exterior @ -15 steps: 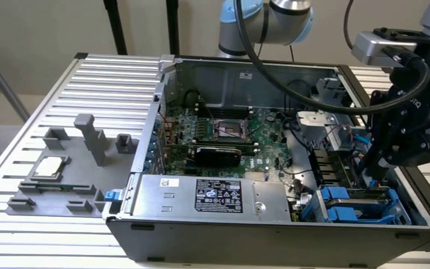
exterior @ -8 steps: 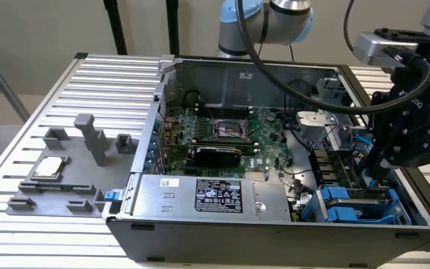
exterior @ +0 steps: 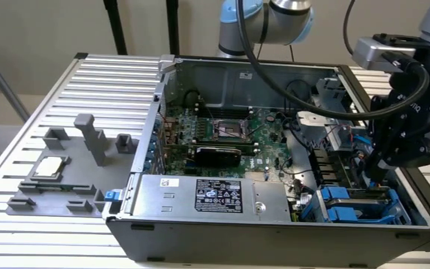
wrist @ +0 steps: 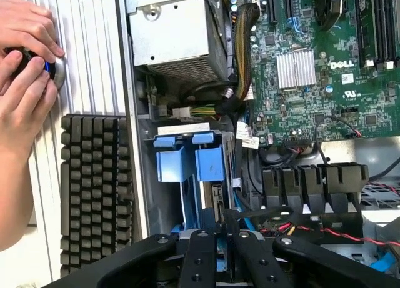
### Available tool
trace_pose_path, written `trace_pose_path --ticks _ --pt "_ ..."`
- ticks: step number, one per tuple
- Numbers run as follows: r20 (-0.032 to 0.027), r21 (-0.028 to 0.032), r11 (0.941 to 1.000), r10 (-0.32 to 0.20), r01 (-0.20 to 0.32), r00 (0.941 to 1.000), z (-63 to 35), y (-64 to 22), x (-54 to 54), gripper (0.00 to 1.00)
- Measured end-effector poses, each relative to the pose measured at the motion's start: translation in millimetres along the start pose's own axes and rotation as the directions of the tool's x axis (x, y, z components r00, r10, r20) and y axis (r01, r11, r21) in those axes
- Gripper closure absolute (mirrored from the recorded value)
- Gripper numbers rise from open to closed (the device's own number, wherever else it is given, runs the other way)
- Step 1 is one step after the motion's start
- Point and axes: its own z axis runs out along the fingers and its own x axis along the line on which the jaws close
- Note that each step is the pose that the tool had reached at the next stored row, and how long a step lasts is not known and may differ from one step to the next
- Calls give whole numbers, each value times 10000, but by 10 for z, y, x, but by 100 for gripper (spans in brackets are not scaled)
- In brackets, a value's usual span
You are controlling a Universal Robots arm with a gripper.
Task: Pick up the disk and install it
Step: 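Insert the second disk wire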
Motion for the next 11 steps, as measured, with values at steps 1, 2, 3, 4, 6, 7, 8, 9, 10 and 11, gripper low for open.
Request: trace_pose_path --ticks 1,2,3,4,6,7,8,9,10,11 --pt "0 0 10000 0 0 10000 2 0 0 100" --pt "-2 0 10000 0 0 10000 2 1 0 100" --pt "3 2 10000 -4 4 10000 4 7 0 100" --pt "8 9 10000 -14 14 10000 5 22 2 100" --pt "22 31 10000 -47 47 10000 7 57 8 100" --pt "37 43 10000 -71 70 10000 7 71 11 100" --pt "142 61 9999 -118 117 9998 9 87 16 100" --pt "256 77 9999 -138 136 9996 11 91 23 100" --pt "389 87 9998 -154 151 9991 15 93 27 100" --pt "531 91 9998 -171 166 9984 18 95 32 100"
